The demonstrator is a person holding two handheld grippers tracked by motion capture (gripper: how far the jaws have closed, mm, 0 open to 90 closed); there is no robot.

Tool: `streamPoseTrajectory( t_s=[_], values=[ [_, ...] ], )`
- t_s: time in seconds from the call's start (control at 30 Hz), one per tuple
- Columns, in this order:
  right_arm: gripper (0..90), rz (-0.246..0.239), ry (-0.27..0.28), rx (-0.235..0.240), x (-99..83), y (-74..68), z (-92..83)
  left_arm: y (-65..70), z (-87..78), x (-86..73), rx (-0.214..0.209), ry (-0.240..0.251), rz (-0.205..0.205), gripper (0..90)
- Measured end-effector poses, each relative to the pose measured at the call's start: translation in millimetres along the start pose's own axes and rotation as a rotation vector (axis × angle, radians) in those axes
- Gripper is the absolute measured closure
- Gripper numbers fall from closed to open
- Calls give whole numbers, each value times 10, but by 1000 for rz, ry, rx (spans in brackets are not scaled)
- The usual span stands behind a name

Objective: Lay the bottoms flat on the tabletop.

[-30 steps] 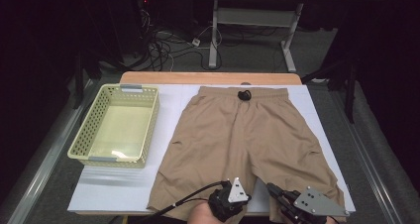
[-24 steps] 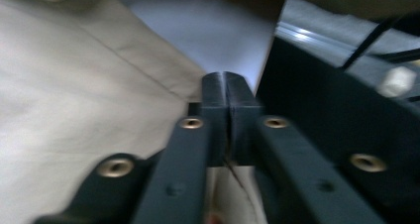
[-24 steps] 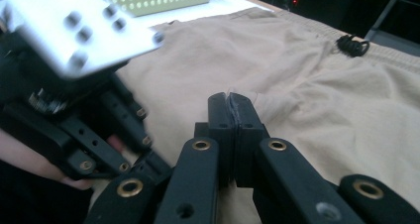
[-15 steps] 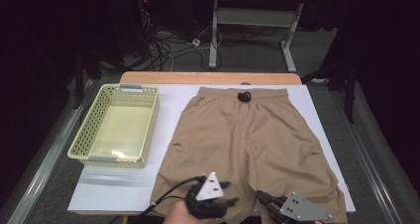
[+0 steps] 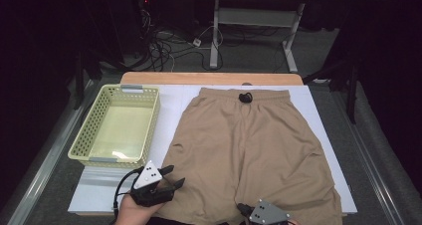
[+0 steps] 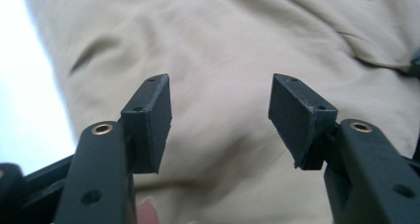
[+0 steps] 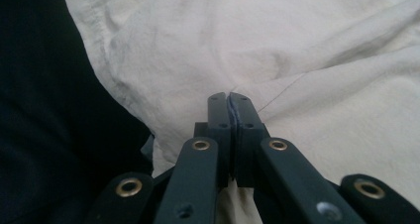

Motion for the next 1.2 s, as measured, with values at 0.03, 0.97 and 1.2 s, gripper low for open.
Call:
streamPoseTrajectory(
  t_s=[0.03, 0.97, 1.2],
  values=[
    [897, 3, -2, 3, -4, 1, 4, -27, -10, -12, 0, 2, -13, 410],
    [434, 143, 180, -24, 114, 496, -192, -49, -271, -288, 148, -91, -169, 431],
    [290, 163, 217, -61, 171, 703, -115, 56, -318, -417, 131, -118, -185, 466]
  ],
)
Point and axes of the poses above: each handheld gripper's, and its own axes: z roughly forward along the jaws, x roughly out of its top, y roughly to its right, the point moved 1 cm from there along z, roughly forward along the jaws, and after that the axes turned 5 degrees about y, right-handed, at the moved point
